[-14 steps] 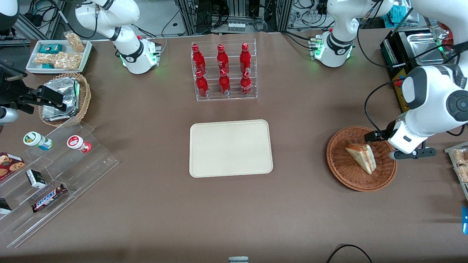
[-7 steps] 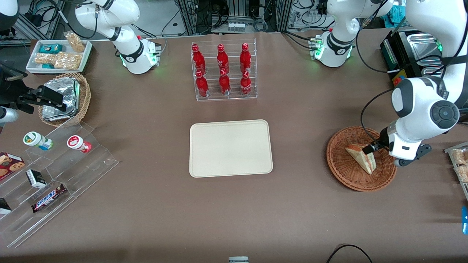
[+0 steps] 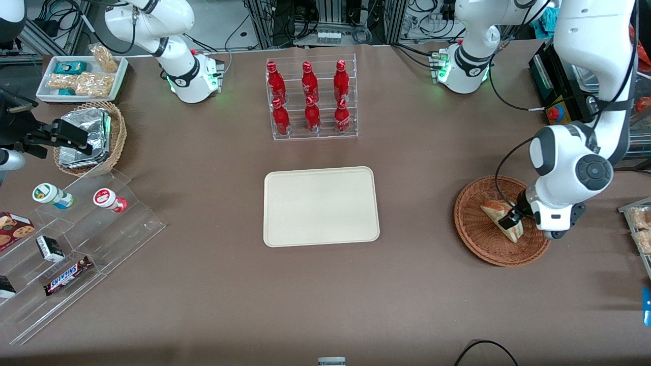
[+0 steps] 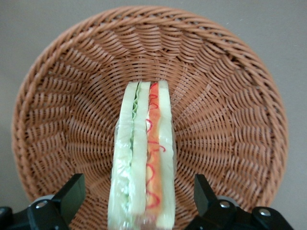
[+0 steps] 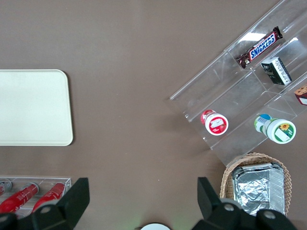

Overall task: Place sandwich from basket to tray
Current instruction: 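Close the left gripper on the wrapped sandwich and lift it, then carry the sandwich with the left gripper over the white tray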

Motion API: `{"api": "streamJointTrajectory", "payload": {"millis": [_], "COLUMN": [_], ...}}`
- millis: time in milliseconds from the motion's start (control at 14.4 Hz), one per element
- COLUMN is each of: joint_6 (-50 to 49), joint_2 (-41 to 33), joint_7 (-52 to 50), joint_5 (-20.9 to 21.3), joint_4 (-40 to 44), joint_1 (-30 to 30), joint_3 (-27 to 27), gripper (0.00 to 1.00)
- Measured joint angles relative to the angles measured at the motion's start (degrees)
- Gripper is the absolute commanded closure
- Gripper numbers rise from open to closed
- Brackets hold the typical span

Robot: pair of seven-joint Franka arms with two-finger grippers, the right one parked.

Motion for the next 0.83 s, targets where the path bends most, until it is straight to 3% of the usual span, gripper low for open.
{"api": "streamJointTrajectory", "payload": {"millis": [209, 348, 557, 835], "joint_6": [0.99, 0.99, -0.95, -11.45], "joint_2": [1.09, 1.07, 0.72, -2.24], "joint_7": [-0.69, -0.71, -0.05, 7.31], "joint_5": [-0.06, -0.06, -0.03, -0.07], "joint_4": [-0.91, -0.99, -0.72, 2.94], "joint_1": [0.0, 0.0, -0.02, -0.13], "joint_3": [0.0, 0.0, -0.01, -0.26], "gripper": [0.85, 0.94, 0.97, 1.0]}}
